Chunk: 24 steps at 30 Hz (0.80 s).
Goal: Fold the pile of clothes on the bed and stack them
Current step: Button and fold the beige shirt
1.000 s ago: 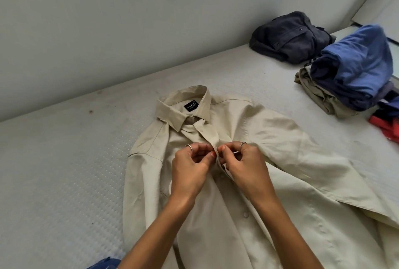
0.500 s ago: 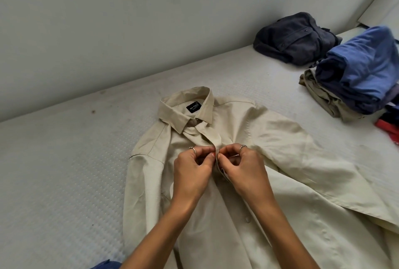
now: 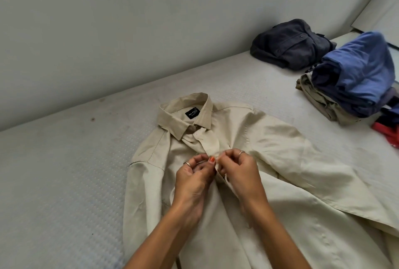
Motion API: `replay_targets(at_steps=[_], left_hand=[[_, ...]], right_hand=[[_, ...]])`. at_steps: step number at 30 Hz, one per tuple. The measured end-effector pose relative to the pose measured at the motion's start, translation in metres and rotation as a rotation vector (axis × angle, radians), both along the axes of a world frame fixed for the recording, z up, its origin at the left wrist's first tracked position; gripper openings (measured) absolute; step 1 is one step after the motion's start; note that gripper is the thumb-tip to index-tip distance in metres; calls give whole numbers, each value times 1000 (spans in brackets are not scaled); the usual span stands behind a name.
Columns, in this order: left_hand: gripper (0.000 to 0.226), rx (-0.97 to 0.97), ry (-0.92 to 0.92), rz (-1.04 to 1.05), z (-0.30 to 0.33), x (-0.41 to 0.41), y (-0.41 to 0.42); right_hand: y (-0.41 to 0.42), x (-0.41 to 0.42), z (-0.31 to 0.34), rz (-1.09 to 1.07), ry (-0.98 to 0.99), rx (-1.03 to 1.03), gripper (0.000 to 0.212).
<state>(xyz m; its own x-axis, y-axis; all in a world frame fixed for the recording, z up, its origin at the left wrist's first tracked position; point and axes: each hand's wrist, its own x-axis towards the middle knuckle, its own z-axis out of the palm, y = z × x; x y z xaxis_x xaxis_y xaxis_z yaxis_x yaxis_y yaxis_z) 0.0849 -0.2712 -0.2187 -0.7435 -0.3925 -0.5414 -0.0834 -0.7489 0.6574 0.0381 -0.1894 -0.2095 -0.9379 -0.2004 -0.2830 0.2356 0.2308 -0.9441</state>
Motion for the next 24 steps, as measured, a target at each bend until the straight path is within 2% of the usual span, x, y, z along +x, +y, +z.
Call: replay_targets(at_steps=[2, 4, 6, 8, 10, 13, 15, 19, 22, 24], left_hand=[[20, 40, 37, 2, 0, -1, -2], [20, 73, 76, -2, 2, -2, -3], [19, 63, 101, 6, 4, -2, -5], [18, 1, 115, 14, 6, -3, -7], [18, -88, 123, 13, 7, -4, -10], [21, -231, 135, 27, 6, -4, -12], [21, -335, 133, 54, 7, -5, -13], [18, -473, 147, 75, 7, -7, -16], [17, -496, 171, 56, 6, -7, -18], [19, -462, 163, 41, 6, -9, -20]], right_hand=[[0, -9, 6, 19, -206, -199, 18], [4, -14, 11, 45, -190, -228, 14], [12, -11, 13, 23, 38, -120, 10], [24, 0, 12, -57, 389, 40, 6], [34, 16, 6, -39, 731, 201, 7], [43, 33, -17, 112, 989, 449, 11], [46, 37, -31, 131, 984, 568, 17], [54, 24, -41, 97, 900, 592, 24], [57, 9, -27, 132, 743, 394, 28], [58, -1, -14, 126, 510, 179, 31]])
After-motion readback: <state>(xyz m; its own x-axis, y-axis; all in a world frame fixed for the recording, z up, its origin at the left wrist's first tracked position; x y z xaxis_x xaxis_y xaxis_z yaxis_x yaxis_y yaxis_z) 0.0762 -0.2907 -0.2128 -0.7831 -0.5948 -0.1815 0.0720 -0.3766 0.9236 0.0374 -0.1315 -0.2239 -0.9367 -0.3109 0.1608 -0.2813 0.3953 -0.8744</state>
